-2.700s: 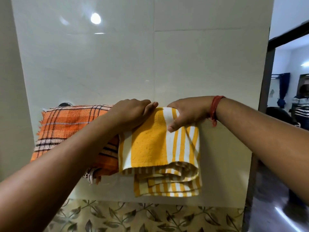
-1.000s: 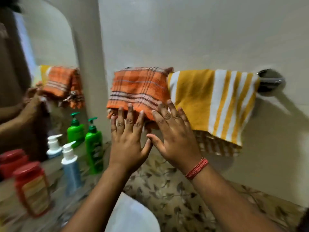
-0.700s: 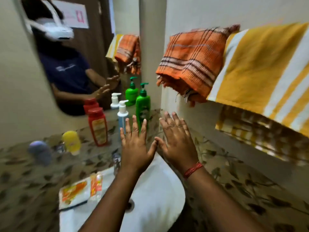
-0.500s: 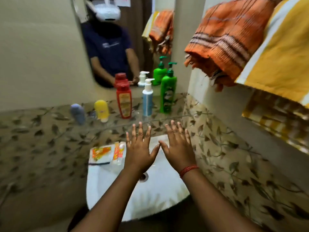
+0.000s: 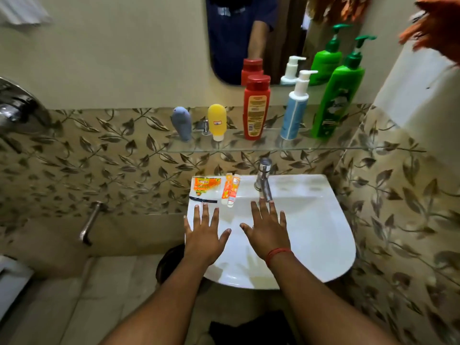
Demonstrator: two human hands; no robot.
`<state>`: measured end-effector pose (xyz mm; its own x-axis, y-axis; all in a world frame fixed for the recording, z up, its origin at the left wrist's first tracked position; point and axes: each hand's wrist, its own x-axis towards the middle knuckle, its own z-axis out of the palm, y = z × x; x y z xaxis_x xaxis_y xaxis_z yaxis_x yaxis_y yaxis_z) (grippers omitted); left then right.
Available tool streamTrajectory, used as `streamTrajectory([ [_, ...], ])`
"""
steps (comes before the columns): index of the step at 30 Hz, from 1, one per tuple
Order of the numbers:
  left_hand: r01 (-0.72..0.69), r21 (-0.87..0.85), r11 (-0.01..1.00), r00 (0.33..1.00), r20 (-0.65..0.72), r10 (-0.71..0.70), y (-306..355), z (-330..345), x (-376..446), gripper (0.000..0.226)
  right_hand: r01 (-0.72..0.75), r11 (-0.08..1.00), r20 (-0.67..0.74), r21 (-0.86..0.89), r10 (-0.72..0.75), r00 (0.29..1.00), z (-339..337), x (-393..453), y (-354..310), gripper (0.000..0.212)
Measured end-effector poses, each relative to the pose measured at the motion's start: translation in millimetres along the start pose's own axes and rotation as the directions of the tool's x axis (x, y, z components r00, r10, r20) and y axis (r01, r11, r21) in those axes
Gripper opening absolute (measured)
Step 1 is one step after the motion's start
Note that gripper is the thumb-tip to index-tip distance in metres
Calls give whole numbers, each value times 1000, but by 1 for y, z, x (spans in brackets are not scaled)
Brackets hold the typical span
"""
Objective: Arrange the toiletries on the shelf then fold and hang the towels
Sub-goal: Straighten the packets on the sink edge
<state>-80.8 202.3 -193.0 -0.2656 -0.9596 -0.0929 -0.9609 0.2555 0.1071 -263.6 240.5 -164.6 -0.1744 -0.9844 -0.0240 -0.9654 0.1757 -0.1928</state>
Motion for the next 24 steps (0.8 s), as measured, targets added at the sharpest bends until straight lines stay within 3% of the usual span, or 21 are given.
streamTrajectory([
  [8,125,-103,987,988,101,-115,-67,13,61,75,-39,999,99,7,38,994,46,58,-40,75],
  [11,284,-309,907,958,131,-255,-80,22,90,71,-167,963,114,210,145,983,57,77,-52,72],
  [14,447,-604,660,877,149,-457,-83,32,124,47,-399,741,183,540,360,915,64,101,-61,65],
  [17,515,-711,479,809,217,-547,-83,41,154,36,-573,428,361,699,481,799,79,134,-62,63],
  [21,516,-785,342,769,248,-589,-79,45,187,39,-713,35,640,701,411,650,99,163,-60,54],
  [24,529,-758,383,748,203,-631,-73,47,198,34,-726,-23,687,687,345,640,105,174,-57,37],
])
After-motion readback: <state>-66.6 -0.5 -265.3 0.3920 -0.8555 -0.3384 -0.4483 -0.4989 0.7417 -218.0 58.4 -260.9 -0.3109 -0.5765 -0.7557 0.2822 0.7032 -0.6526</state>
